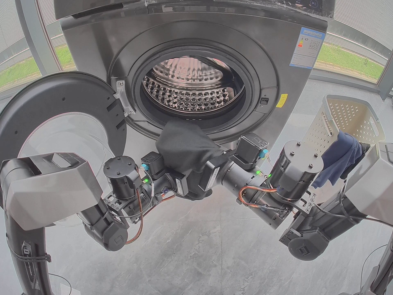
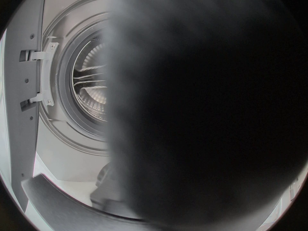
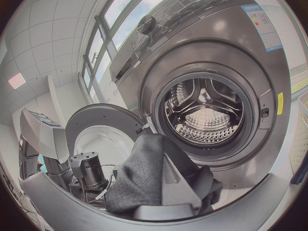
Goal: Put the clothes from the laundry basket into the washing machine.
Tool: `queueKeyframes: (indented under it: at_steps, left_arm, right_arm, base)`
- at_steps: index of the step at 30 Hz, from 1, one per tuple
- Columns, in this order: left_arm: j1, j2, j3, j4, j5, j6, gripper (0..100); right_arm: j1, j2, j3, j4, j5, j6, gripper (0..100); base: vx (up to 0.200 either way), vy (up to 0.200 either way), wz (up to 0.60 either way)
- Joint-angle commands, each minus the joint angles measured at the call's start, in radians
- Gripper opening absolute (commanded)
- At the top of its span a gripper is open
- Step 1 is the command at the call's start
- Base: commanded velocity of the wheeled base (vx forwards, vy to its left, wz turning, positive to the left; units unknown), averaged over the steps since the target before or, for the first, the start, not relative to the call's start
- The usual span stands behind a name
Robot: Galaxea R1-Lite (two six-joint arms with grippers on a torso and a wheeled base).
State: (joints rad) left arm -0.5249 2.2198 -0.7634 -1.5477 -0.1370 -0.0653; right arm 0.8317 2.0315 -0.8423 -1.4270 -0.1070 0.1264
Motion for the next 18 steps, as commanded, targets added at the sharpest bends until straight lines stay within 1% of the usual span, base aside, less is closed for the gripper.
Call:
queueKeyframes:
  at_steps: [1,3,5,6,8,12,18]
  left_arm:
    - [0.006,-0.003,-0.008,-0.002,0.019,-0.013,0]
    - [0.013,-0.009,-0.011,0.0,0.02,-0.014,0]
    - [0.013,-0.009,-0.011,-0.002,0.02,-0.014,0]
    - [0.014,-0.022,-0.008,-0.002,0.02,-0.022,0]
    - [0.013,-0.034,-0.001,-0.002,0.02,-0.027,0]
    - [0.013,-0.057,0.006,-0.002,0.024,-0.027,0]
    - [0.014,-0.111,0.024,-0.002,0.024,-0.03,0]
  right_arm:
    - [-0.029,-0.004,0.029,-0.001,-0.002,0.009,0]
    - [-0.048,-0.008,0.042,-0.001,-0.002,0.009,0]
    - [-0.051,-0.01,0.043,-0.001,-0.002,0.009,0]
    - [-0.089,-0.008,0.055,0.0,-0.002,0.01,0]
    - [-0.109,-0.002,0.062,0.0,-0.006,0.012,0]
    - [-0.117,0.001,0.074,0.002,-0.013,0.021,0]
    - [-0.146,0.019,0.132,0.005,-0.02,0.025,0]
  base:
    - [0.0,0.0,0.0]
    - [0.0,0.0,0.0]
    - [0.0,0.0,0.0]
    - [0.0,0.0,0.0]
    - [0.0,0.0,0.0]
    - [0.0,0.0,0.0]
    - [0.0,0.0,0.0]
